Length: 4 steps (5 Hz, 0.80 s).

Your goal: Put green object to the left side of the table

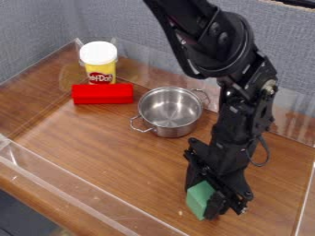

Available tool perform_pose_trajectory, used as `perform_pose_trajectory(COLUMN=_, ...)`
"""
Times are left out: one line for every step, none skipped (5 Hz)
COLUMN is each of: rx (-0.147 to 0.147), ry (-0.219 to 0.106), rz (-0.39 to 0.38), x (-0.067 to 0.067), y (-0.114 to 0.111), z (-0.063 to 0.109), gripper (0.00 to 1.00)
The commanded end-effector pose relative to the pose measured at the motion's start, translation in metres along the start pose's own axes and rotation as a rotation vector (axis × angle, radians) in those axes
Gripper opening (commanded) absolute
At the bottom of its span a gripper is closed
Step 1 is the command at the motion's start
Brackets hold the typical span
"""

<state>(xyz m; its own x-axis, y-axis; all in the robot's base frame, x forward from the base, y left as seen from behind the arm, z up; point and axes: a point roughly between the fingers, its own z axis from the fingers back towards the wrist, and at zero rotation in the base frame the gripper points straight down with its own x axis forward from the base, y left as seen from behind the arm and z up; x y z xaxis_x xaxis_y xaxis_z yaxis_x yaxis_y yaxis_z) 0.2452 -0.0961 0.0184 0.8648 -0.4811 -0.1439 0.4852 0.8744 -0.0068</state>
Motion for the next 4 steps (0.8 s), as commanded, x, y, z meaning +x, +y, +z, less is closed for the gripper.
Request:
perform_pose_trajectory(rx=0.011, ry=-0.046, rz=0.005, x=0.0003, y=0.003, z=0.0145, gripper=0.0)
perform_pose_trajectory(rx=0.014, ry=-0.047, rz=0.007, x=-0.002, y=0.0046, z=0.0163, gripper=0.0)
perform_pose_trajectory(rx=0.017, ry=-0.048, rz=0.005, x=-0.0036, y=0.006, z=0.0176, gripper=0.0)
perform_pose_trajectory(rx=0.021, ry=-0.048, rz=0.003, x=-0.0051, y=0.0073, z=0.0187, gripper=0.0)
